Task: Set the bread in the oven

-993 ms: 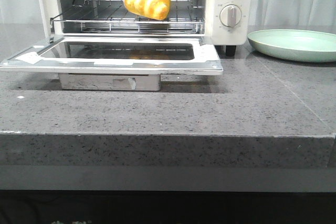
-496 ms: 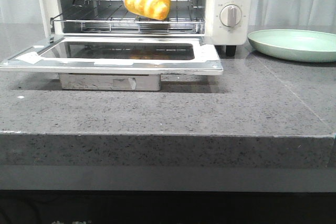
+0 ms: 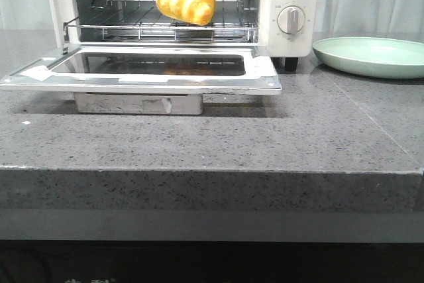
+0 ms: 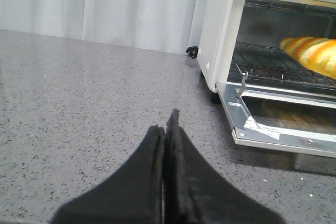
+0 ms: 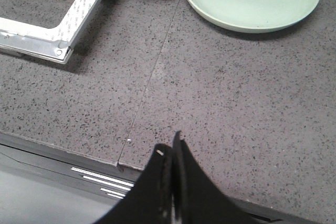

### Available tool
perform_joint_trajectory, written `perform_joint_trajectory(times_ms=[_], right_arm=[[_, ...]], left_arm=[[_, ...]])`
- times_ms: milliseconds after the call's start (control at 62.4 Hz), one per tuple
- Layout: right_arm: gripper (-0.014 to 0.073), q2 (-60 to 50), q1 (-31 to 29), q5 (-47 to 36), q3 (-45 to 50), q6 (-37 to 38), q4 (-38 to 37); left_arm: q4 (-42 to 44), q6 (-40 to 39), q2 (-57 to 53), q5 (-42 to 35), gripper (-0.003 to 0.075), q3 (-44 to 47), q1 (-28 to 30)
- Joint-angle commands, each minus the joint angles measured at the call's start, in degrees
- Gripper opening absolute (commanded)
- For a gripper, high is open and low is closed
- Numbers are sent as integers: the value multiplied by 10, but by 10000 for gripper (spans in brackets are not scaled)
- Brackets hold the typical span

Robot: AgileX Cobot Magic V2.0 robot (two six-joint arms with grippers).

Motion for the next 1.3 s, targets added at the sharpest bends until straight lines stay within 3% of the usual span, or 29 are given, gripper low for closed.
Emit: perform_joint_trajectory(times_ms=[0, 128, 352, 577, 753, 1281], right_arm=[[-118, -11, -7, -43, -2, -6, -5], [-118, -63, -39, -90, 56, -6, -2], [-118, -221, -106, -304, 240, -6, 22], [-118, -334, -112, -434, 386, -6, 24], [-118, -361, -112, -489, 450, -6, 24], [-118, -361, -112, -479, 448, -6, 24]], left_arm=[[-1, -2, -13, -48, -18, 13, 1], [-1, -2, -13, -48, -18, 13, 1], [-1, -2, -13, -48, -18, 13, 1], [-1, -2, -13, -48, -18, 13, 1], [-1, -2, -13, -48, -18, 13, 1], [-1, -2, -12, -48, -18, 13, 1]])
